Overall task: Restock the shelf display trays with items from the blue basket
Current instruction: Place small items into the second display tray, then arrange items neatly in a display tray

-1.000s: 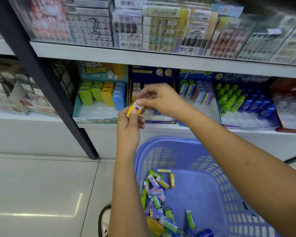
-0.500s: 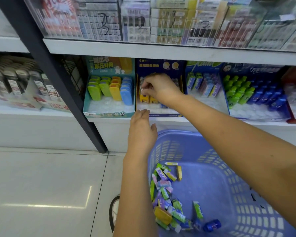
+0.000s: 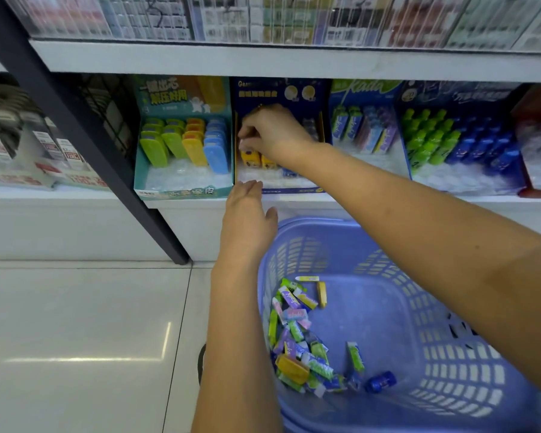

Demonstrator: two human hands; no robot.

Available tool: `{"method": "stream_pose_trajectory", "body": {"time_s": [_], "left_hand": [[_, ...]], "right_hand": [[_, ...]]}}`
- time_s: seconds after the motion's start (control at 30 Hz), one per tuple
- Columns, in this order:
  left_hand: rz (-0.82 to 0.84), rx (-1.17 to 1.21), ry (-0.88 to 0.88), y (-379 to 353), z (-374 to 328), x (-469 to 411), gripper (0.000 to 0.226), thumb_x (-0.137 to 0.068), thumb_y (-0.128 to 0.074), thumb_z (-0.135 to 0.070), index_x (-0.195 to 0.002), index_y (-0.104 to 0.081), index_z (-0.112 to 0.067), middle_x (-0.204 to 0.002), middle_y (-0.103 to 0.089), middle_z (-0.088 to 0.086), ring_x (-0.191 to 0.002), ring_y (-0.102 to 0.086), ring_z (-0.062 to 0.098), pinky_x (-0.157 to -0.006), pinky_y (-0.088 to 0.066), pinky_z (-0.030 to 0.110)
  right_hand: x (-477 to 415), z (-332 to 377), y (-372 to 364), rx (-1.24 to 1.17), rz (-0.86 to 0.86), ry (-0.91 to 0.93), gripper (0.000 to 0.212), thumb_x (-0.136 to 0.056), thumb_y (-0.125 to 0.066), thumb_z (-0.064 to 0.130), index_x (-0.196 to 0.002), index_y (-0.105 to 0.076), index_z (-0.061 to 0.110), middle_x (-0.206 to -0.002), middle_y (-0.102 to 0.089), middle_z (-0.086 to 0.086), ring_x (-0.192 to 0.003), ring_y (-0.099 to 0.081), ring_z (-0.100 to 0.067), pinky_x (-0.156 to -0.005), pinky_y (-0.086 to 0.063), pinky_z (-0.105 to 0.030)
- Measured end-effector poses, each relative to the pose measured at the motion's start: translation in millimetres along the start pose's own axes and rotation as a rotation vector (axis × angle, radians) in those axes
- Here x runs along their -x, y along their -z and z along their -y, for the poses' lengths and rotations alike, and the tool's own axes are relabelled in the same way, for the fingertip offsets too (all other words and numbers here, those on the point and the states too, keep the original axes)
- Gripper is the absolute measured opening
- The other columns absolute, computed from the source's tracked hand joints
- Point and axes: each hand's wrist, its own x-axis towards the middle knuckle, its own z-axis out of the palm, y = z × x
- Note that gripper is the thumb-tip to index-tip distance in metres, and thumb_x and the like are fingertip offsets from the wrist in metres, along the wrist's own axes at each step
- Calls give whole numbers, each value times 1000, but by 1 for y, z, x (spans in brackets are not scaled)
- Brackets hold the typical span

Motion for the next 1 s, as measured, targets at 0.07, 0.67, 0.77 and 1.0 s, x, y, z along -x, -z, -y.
{"method": "stream_pose_trajectory", "body": {"time_s": [0.07, 0.67, 0.77, 1.0], "left_hand": [[9, -56, -21, -2, -2, -3, 55, -93, -53, -18, -143, -35, -5, -148, -35, 10, -142, -21, 25, -114, -19, 30], [-17, 159, 245, 8, -10, 16, 16, -86, -52, -5, -88, -68, -2, -85, -72, 17, -81, -69, 27, -81, -56, 36], [448, -147, 358, -12, -7, 30, 22, -86, -53, -5, -101, -67, 5, -102, -69, 23, -99, -67, 31, -89, -53, 41], [744, -406, 205, -71, -25, 52, 27, -91, -44, 0, -112, -60, 6, -122, -60, 22, -113, -57, 33, -88, -45, 35]], "right_hand": [[0, 0, -1, -13, 4, -9, 24, -86, -65, 21, -109, -68, 13, -113, -67, -4, -105, -60, -17, -90, -48, -29], [90, -24, 3, -77, -156, 17, 18, -91, -56, 24, -98, -61, 9, -92, -60, -6, -83, -56, -21, -73, -44, -33], [161, -52, -38, -168, 24, -134, 14, -88, -61, 27, -87, -60, 13, -71, -59, -1, -69, -54, -20, -63, -39, -29], [230, -53, -162, -199, 828, -246, 19, -78, -71, 30, -85, -68, 12, -90, -68, -13, -78, -55, -18, -65, -36, -24]]}}
